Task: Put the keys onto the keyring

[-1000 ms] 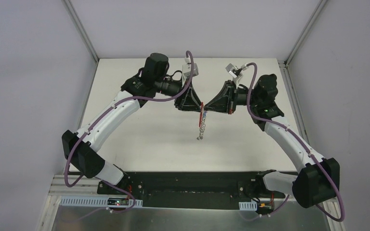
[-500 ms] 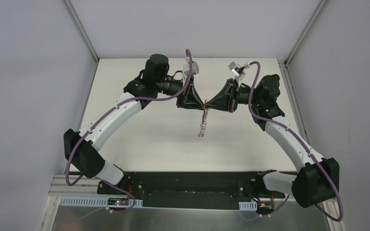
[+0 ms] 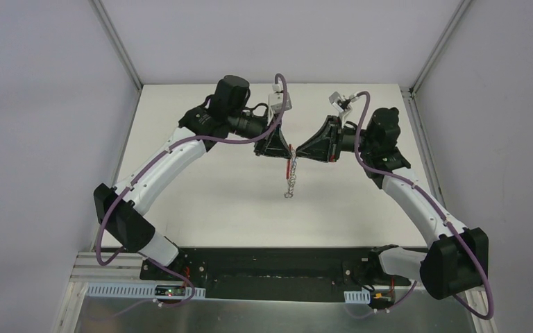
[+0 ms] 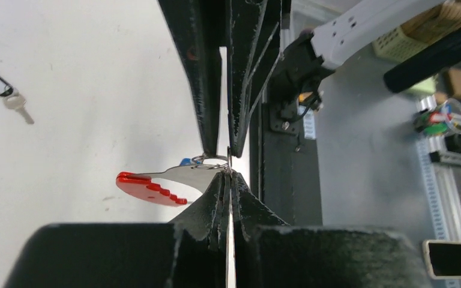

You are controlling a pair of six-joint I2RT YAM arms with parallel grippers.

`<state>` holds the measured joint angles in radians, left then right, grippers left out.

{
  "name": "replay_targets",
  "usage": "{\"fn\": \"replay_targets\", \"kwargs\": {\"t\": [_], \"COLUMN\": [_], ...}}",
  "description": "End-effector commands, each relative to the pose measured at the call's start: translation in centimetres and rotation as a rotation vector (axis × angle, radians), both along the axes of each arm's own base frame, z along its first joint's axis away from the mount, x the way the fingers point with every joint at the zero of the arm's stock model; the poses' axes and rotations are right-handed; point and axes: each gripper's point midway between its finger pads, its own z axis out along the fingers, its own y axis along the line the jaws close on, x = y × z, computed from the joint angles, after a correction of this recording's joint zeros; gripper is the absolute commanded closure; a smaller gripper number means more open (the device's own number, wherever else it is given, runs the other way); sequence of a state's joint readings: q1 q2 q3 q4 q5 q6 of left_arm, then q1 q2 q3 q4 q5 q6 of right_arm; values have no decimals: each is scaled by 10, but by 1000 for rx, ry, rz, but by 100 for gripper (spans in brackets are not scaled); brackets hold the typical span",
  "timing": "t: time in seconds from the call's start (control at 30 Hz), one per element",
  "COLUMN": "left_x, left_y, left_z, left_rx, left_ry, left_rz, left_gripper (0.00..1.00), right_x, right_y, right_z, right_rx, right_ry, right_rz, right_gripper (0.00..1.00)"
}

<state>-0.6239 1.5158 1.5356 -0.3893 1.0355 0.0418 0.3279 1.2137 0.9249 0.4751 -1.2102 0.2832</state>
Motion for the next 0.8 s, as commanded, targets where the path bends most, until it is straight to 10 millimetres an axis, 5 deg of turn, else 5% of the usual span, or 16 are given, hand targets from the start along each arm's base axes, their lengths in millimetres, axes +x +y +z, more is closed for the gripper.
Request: {"fn": "replay_targets", "kwargs": {"t": [0.0, 0.23, 0.77], "left_x": [-6, -10, -20], "left_y": [14, 15, -9], "left_z": [-9, -23, -18], "left_rx": [155, 235, 148], "left_ry": [-151, -266, -151], "left_rz": [-20, -32, -92], "left_gripper": [100, 100, 100], "right_x": [3, -8, -37], "right_y": [-7, -13, -4], "right_z": [-6, -16, -17], "right_rx": [-48, -101, -144], "right_ry": [-91, -227, -306], "right_rz": [-44, -5, 96], "right_gripper": [78, 68, 66]}}
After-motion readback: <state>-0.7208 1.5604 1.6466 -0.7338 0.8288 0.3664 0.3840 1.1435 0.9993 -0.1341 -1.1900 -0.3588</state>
